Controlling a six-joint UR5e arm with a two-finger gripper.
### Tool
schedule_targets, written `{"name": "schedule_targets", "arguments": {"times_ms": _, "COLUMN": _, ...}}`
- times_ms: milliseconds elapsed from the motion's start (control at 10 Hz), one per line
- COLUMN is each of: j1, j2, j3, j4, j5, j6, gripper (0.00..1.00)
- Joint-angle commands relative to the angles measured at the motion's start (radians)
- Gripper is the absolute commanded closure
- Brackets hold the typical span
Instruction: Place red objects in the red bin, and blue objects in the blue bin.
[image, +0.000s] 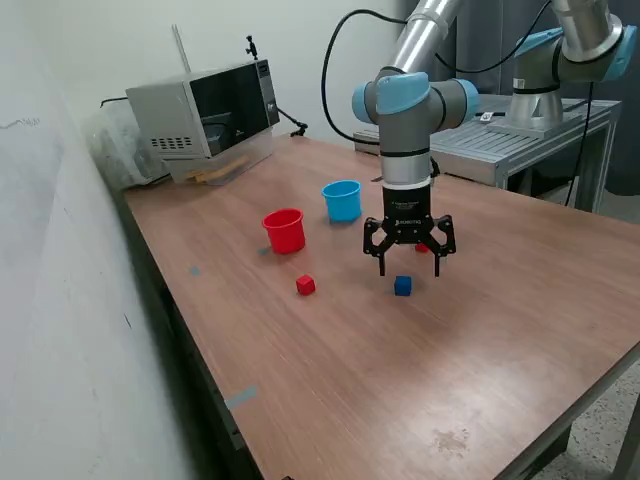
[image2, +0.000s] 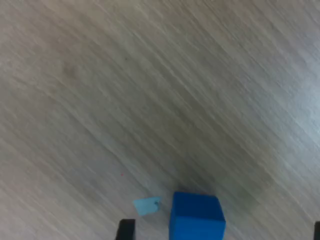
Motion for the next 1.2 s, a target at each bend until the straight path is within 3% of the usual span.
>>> {"name": "schedule_targets", "arguments": {"times_ms": 0, "j1": 0.0, "j2": 0.0, "j3": -0.002, "j4": -0.003, "j5": 0.005, "j6": 0.0, "gripper": 0.0}}
{"name": "schedule_targets", "arguments": {"times_ms": 900, "j1": 0.0, "j2": 0.022, "j3": -0.016, "j4": -0.047, "j5": 0.001, "j6": 0.021, "gripper": 0.0}}
{"name": "schedule_targets", "arguments": {"times_ms": 1000, "j1": 0.0, "j2": 0.023, "j3": -0.017, "j4": -0.047, "j5": 0.001, "j6": 0.023, "gripper": 1.0}}
{"name": "schedule_targets", "arguments": {"times_ms": 1100, "j1": 0.0, "j2": 0.023, "j3": -0.016, "j4": -0.047, "j5": -0.001, "j6": 0.026, "gripper": 1.0}}
